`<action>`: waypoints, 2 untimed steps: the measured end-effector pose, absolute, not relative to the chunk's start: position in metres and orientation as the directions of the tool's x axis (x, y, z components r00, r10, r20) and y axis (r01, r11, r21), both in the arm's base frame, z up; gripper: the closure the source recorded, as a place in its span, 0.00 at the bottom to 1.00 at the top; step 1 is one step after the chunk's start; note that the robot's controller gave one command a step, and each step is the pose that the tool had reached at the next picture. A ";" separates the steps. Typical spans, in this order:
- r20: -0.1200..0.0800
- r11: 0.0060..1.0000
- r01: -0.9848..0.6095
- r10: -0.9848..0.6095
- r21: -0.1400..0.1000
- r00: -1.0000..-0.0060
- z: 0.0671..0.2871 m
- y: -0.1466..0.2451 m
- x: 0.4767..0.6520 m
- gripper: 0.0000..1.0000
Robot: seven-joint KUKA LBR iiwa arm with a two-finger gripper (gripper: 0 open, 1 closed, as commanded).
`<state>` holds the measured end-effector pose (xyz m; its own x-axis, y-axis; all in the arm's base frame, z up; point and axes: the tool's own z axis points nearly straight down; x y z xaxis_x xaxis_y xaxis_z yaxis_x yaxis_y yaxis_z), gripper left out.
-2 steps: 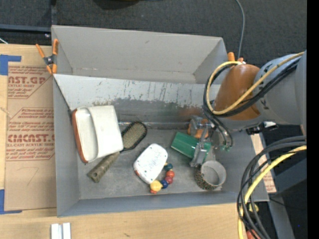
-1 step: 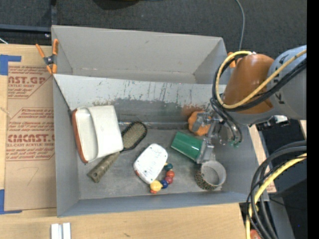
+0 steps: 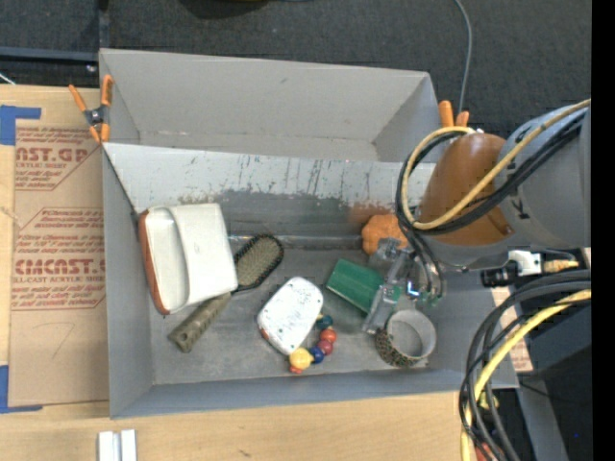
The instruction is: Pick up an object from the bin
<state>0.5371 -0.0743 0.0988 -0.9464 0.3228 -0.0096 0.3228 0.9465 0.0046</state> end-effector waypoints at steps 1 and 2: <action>-0.016 0.893 0.450 0.450 0.006 -0.893 0.069 -0.073 0.539 0.00; -0.013 0.849 0.528 0.528 0.008 -0.849 0.070 -0.077 0.544 1.00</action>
Offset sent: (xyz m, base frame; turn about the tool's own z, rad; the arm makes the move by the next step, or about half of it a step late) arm 0.0067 -0.0030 -0.0288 0.2285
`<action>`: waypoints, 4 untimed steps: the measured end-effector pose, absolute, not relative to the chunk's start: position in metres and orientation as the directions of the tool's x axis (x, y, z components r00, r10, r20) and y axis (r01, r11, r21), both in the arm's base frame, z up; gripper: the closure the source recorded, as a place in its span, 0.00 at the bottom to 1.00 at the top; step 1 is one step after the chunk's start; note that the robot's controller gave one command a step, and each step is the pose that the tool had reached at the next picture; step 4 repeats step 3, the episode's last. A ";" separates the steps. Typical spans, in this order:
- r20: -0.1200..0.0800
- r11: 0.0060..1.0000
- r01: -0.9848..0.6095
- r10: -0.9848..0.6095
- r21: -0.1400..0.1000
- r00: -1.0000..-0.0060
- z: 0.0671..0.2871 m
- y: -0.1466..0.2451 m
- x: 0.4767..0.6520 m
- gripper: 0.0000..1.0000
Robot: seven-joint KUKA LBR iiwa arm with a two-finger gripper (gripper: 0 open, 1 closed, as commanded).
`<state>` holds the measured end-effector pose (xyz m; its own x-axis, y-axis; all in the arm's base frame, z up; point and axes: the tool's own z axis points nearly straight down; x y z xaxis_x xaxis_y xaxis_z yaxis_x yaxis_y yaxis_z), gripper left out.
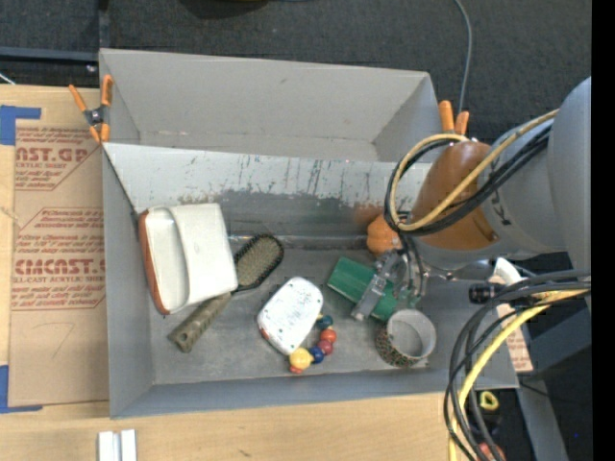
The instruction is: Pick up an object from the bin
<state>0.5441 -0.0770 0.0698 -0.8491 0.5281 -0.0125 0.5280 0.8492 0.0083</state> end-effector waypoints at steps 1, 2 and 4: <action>-0.013 0.849 0.528 0.528 0.008 -0.849 0.070 -0.077 0.544 1.00; -0.003 0.849 0.528 0.528 0.005 -0.849 0.098 -0.076 0.541 1.00; -0.012 0.849 0.528 0.528 0.009 -0.849 0.128 -0.077 0.544 1.00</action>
Offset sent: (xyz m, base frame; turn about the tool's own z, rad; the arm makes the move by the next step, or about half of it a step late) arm 0.0000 0.0002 0.0687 0.0000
